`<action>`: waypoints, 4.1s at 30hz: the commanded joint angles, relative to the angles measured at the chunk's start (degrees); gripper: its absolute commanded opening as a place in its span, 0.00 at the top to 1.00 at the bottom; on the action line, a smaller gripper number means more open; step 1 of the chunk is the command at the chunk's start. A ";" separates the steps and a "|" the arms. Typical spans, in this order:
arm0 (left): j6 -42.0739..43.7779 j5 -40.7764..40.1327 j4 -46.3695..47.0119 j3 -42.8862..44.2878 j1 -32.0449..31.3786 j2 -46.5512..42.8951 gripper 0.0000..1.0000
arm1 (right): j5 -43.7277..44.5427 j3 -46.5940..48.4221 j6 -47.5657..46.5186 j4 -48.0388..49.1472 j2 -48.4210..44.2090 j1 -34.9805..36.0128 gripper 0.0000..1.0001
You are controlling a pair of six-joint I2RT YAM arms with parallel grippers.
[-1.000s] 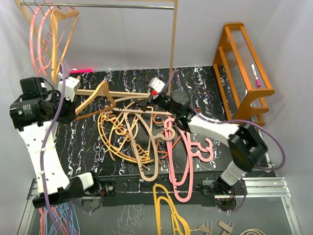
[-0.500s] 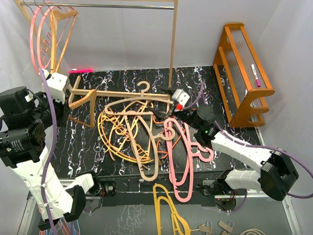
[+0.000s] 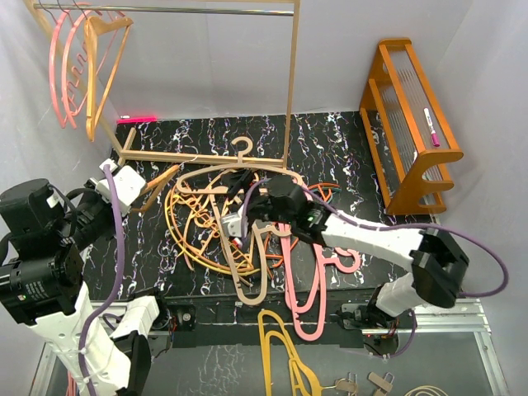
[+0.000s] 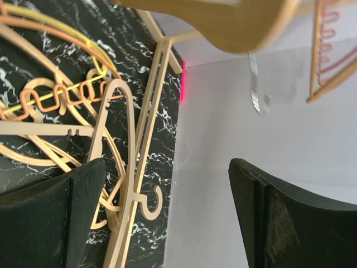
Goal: Organize the hangers
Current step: Pick up the hanger at the center of the board, then adjust the hanger at the center of the board.
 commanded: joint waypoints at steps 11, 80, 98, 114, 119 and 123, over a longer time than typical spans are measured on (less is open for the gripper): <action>9.82 5.20 0.84 -3.40 0.05 -0.07 1.00 | 0.95 4.00 -18.95 24.61 10.74 3.52 0.18; -23.11 -5.14 39.29 -20.87 -3.68 -14.63 1.00 | -24.68 10.47 57.66 18.77 -4.43 -21.13 0.02; -39.84 -17.23 54.62 -23.98 -8.80 -21.16 1.00 | -16.03 -8.11 70.33 27.10 -12.28 -21.29 0.02; -41.49 -13.04 53.21 -22.18 -9.24 -20.89 1.00 | -11.33 25.71 103.12 54.15 29.01 -12.00 0.02; -41.84 -12.56 54.51 -23.16 -9.24 -21.15 1.00 | -11.33 32.40 102.75 53.28 33.93 -8.62 0.02; -42.08 -12.29 55.51 -23.77 -9.21 -21.24 1.00 | -9.92 35.75 99.50 51.14 36.65 -4.89 0.02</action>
